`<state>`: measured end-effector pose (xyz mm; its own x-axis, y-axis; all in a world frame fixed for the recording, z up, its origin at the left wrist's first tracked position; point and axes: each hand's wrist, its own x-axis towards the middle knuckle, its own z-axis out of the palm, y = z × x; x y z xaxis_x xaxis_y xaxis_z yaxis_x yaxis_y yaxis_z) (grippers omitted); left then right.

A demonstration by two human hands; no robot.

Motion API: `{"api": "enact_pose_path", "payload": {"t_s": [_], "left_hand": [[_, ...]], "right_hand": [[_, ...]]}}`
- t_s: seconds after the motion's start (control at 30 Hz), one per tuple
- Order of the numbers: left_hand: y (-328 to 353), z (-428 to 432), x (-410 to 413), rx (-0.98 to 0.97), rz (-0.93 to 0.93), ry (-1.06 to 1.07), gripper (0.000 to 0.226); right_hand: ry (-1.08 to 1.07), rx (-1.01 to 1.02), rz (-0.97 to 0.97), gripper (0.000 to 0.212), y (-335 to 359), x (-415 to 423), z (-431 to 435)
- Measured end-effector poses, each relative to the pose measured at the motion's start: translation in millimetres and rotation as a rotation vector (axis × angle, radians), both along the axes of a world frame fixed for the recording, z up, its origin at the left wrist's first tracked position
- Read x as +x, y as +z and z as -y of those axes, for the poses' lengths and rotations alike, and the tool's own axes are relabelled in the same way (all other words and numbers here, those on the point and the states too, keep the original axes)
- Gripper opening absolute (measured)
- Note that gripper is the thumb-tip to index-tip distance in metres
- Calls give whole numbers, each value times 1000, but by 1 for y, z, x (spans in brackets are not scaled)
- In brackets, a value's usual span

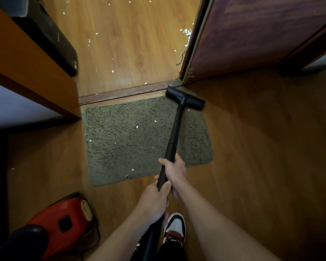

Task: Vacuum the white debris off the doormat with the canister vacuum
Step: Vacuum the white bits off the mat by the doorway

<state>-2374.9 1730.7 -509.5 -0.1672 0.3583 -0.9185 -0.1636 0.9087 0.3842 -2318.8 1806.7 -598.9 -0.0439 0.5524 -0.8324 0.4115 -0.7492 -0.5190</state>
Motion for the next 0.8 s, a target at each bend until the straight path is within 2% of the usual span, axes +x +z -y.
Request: {"api": "enact_pose_path", "payload": {"t_s": [0.1,0.2,0.23,0.53,0.6,0.7,0.73,0.8], "left_hand": [[3,14,-3,-23,16,7,33],[7,26,-7,-41,12,17,29],[7,28,-9,-48,11,28,28],[-5,15,-27,-21,19,35,36],[-5,13,-26,-41,35,58,37],[-1,24,-21,-52,70,59,32],[2,31,-20,-53,79,52,28],[8,48,-20,-47,97,38,23]], "right_hand": [[22,-38,-9,47,4,-5,16],[39,-70,19,77,-4,-15,32],[34,-76,22,80,-15,-17,37],[20,-19,49,76,-21,-35,17],[26,-2,68,68,-31,-34,17],[33,-25,74,40,-2,-27,28],[23,-27,70,41,7,-24,34],[3,-56,49,56,12,-19,51]]}}
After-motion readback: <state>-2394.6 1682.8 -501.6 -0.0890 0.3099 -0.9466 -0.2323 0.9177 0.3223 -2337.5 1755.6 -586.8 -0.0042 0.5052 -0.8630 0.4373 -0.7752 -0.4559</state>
